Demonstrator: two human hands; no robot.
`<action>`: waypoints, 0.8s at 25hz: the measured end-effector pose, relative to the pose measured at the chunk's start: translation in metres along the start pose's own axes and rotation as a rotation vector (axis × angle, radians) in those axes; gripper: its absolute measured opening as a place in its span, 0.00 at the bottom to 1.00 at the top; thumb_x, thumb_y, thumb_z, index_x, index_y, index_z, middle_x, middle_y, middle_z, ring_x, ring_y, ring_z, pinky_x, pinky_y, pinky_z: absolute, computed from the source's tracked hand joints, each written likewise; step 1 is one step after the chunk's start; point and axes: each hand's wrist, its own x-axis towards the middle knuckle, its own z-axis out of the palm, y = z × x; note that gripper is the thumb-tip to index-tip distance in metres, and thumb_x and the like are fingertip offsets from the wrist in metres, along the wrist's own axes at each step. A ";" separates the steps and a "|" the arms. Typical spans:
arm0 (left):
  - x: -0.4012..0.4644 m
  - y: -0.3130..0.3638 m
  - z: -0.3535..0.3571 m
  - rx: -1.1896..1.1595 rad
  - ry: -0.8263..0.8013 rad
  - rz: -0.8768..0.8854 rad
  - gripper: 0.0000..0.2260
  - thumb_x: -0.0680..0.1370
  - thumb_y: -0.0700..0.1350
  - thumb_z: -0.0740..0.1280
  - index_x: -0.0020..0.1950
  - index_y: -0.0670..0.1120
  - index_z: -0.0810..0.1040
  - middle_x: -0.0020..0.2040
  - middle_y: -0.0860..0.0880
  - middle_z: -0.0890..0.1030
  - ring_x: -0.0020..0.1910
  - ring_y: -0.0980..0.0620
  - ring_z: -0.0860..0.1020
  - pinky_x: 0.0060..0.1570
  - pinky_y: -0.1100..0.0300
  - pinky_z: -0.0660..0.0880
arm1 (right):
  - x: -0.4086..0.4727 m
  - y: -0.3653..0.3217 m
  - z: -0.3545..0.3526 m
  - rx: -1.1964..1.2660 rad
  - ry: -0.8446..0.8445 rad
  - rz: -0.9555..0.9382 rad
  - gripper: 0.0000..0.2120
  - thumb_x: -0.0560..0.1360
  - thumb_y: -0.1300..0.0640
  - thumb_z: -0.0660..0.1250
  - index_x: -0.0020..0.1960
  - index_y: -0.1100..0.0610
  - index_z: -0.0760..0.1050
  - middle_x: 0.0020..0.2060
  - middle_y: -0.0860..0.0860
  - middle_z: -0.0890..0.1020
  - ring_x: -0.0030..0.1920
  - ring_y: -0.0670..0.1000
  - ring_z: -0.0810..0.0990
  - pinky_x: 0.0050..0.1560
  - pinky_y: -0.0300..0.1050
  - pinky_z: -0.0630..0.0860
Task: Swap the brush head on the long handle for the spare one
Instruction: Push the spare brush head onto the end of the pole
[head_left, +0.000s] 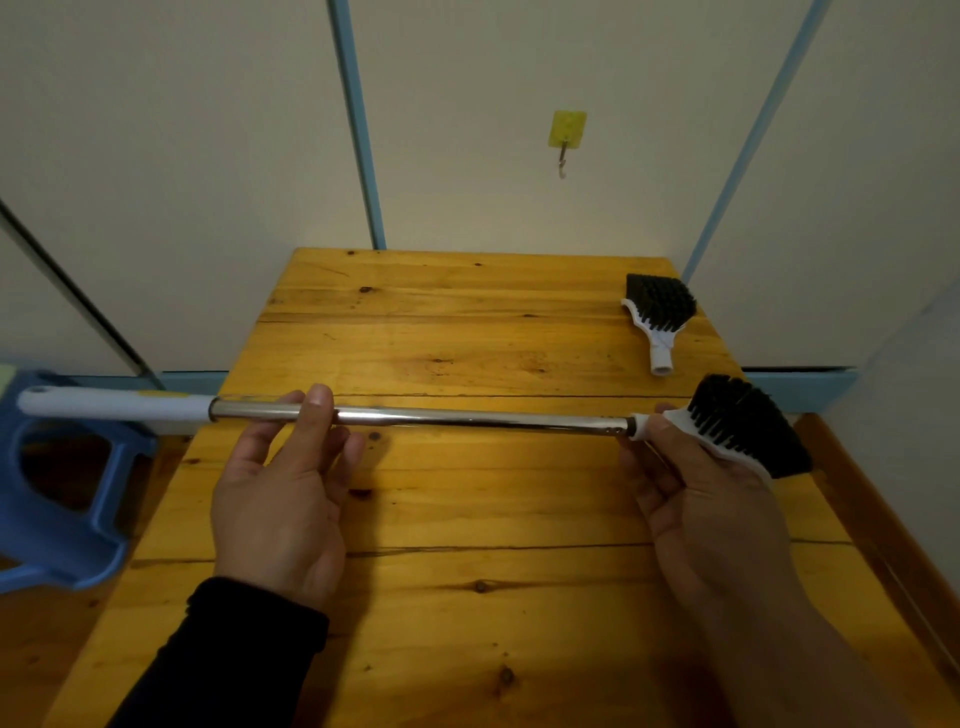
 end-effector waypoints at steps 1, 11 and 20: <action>0.001 0.000 0.000 -0.003 0.004 -0.004 0.21 0.78 0.45 0.76 0.70 0.43 0.80 0.43 0.53 0.87 0.43 0.57 0.85 0.47 0.62 0.84 | 0.000 0.000 0.000 -0.003 0.000 -0.001 0.09 0.75 0.64 0.72 0.54 0.58 0.82 0.51 0.56 0.87 0.51 0.54 0.87 0.47 0.47 0.83; 0.000 0.004 0.002 -0.079 0.011 -0.027 0.17 0.80 0.40 0.74 0.68 0.43 0.77 0.58 0.43 0.89 0.57 0.50 0.88 0.54 0.58 0.85 | 0.000 0.000 0.000 -0.007 -0.007 -0.008 0.14 0.73 0.63 0.73 0.58 0.59 0.81 0.55 0.58 0.86 0.53 0.55 0.87 0.48 0.47 0.83; 0.002 0.006 0.001 -0.037 0.026 -0.016 0.24 0.78 0.38 0.75 0.74 0.43 0.77 0.44 0.51 0.87 0.43 0.57 0.87 0.54 0.58 0.85 | 0.000 -0.001 -0.001 -0.009 -0.018 0.000 0.10 0.74 0.62 0.72 0.56 0.58 0.82 0.53 0.57 0.87 0.53 0.54 0.86 0.51 0.48 0.82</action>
